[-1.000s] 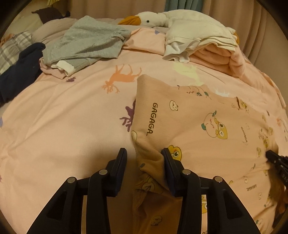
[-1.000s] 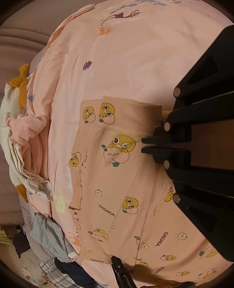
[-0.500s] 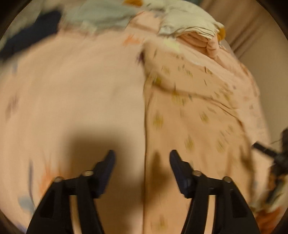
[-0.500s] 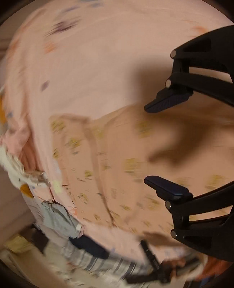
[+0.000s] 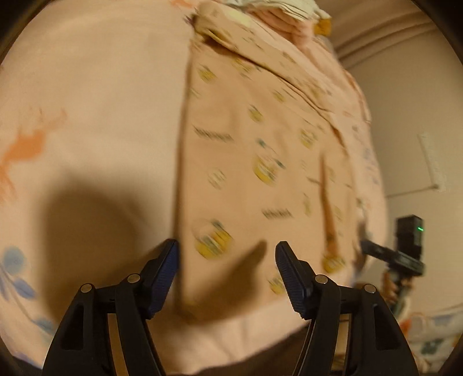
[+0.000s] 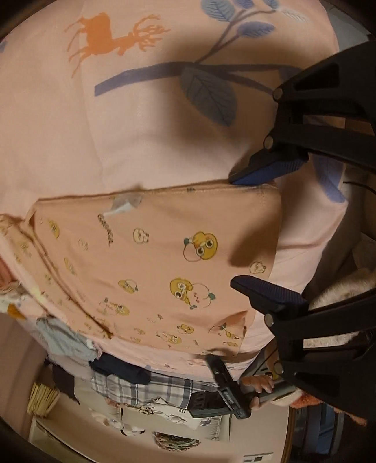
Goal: Fold small clothes
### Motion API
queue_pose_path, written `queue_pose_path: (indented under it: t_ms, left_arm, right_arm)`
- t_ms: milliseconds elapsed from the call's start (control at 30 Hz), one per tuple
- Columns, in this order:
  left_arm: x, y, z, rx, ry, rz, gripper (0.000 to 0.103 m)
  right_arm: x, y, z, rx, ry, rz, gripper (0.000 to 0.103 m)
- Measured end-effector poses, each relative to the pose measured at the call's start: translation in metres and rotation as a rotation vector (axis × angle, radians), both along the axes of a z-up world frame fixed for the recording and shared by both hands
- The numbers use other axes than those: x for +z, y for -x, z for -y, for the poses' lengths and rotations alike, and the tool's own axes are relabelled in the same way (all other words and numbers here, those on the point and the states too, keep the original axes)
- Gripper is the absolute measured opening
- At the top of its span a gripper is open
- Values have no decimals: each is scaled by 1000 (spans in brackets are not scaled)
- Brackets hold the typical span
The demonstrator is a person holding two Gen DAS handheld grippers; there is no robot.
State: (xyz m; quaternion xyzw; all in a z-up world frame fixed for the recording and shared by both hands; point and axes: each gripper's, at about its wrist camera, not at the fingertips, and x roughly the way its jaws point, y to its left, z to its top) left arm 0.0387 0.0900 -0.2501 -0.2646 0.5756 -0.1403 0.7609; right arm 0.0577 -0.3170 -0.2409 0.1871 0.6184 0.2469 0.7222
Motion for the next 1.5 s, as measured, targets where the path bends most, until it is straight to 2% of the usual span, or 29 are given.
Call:
queue_pose_path:
  t_ms: [67,133,167,200,233,267,333,367,433,500,600,633,667,800,933,1033,1067,1167,1233,1267,1300,1333,1367,1400,1433,1467,1500]
  left_arm:
    - [1,5,5,-1,-16,34,66]
    - [-1,9,5,35,10,50,64]
    - [-2,11,3,53,26,49,61]
    - [-2,13,3,60,24,43,48]
    - [-3,13,4,68,-5,32,26]
    - [-3,14,3,78,-43,17,18]
    - [-4,12,-3,110,14,6,3]
    - [-5,11,-6,117,52,1,1]
    - [-3,10,-5,127,78,21,0]
    - [5,8,-4,135,123,62,0]
    - [21,-5,-6,155,231,119,0]
    - [27,-14,-5,167,241,144,0]
    - [36,-23,-8,187,242,170,0]
    - [71,-75,-27,273,331,263,0]
    - [91,-149,-49,350,308,302,0]
    - [69,-219,-60,401,254,243,0]
    - [49,-245,-63,442,223,187,0]
    - [2,-280,-78,550,163,35,0]
    - [-20,-283,-97,626,262,-1,0]
    - [-21,-280,-106,639,330,4,0]
    - [-13,-274,-114,637,357,27,1]
    - [0,-270,-116,622,331,64,3]
    - [18,-263,-115,588,251,114,6]
    - [37,-256,-106,534,122,156,14]
    - [54,-248,-92,467,-1,188,16]
    - [61,-242,-79,414,-45,213,16]
    - [65,-235,-62,337,-35,245,16]
  right_arm:
    - [-6,1,6,-58,-80,-22,61]
    - [-11,3,9,-81,-119,-28,49]
    - [-14,5,9,-82,-119,-20,37]
    - [-16,7,10,-81,-110,-16,22]
    - [-17,7,11,-81,-98,-10,16]
    - [-20,7,13,-94,-97,-6,9]
    - [-23,4,20,-135,-156,-20,9]
    - [-22,4,21,-150,-179,-5,9]
    - [-13,1,18,-155,-202,29,9]
    - [3,-2,13,-142,-250,88,9]
    - [33,-16,6,-157,-322,168,9]
    - [43,-24,4,-162,-333,193,9]
    - [53,-34,2,-172,-332,222,9]
    - [85,-95,-9,-197,-303,289,9]
    - [100,-177,-22,-249,-267,326,9]
    - [86,-240,-26,-292,-192,292,9]
    - [76,-263,-31,-296,-147,278,9]
    - [31,-317,-42,-355,10,173,13]
    - [3,-337,-45,-355,36,69,17]
    - [-7,-342,-41,-340,-10,28,17]
    - [-6,-342,-34,-346,-46,27,21]
    - [-2,-339,-26,-355,-76,32,24]
    - [7,-335,-19,-358,-78,49,33]
    - [21,-329,-14,-348,-46,90,40]
    - [36,-323,-13,-329,-11,138,44]
    - [49,-314,-15,-306,31,189,47]
    - [61,-302,-18,-280,71,235,47]
